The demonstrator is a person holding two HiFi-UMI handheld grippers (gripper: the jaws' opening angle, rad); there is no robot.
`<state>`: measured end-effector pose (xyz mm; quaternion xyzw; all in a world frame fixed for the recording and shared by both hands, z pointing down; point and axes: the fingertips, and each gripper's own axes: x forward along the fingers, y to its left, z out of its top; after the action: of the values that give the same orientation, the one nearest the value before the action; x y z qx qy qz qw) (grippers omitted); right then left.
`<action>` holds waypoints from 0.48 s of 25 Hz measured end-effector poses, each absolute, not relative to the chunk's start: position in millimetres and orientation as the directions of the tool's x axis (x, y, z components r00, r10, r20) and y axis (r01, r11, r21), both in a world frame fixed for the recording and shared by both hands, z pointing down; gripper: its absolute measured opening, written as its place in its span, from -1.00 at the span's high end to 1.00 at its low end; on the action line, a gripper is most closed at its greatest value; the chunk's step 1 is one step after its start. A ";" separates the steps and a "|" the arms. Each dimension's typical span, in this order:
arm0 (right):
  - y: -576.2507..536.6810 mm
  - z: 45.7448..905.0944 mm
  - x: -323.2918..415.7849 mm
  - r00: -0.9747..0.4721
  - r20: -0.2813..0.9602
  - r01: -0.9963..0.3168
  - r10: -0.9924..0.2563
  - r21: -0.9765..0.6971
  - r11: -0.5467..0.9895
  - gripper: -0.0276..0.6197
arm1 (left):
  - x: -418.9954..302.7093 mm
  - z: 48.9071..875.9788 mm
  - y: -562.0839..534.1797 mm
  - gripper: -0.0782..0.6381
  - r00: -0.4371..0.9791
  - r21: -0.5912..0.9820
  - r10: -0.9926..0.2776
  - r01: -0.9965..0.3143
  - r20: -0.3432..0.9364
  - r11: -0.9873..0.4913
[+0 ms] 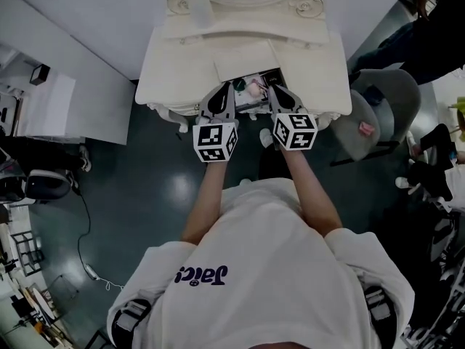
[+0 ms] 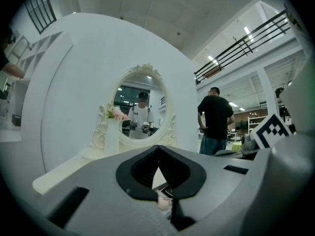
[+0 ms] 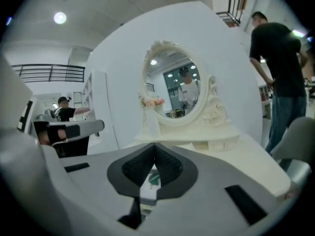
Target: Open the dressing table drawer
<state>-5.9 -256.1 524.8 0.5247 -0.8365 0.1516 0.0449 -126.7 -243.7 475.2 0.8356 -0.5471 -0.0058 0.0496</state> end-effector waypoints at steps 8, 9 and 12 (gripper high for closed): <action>-243.3 431.0 -14.2 -0.406 0.062 -0.914 -0.912 -0.010 0.406 0.89 | -126.1 435.3 -234.3 0.75 0.392 0.041 -0.919 -0.918 -0.031 -0.393; -242.0 425.6 -14.5 -0.402 0.053 -0.915 -0.914 0.003 0.403 0.89 | -126.9 433.1 -233.3 0.74 0.389 0.036 -0.921 -0.920 -0.033 -0.390; -237.9 415.0 -14.6 -0.396 0.035 -0.918 -0.918 0.026 0.397 0.89 | -129.2 427.0 -229.8 0.74 0.382 0.026 -0.923 -0.923 -0.037 -0.383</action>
<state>-14.6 -237.9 415.0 0.5492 -0.8354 -0.0010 0.0219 -129.2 -229.8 427.0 0.8314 -0.5553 -0.0227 0.0006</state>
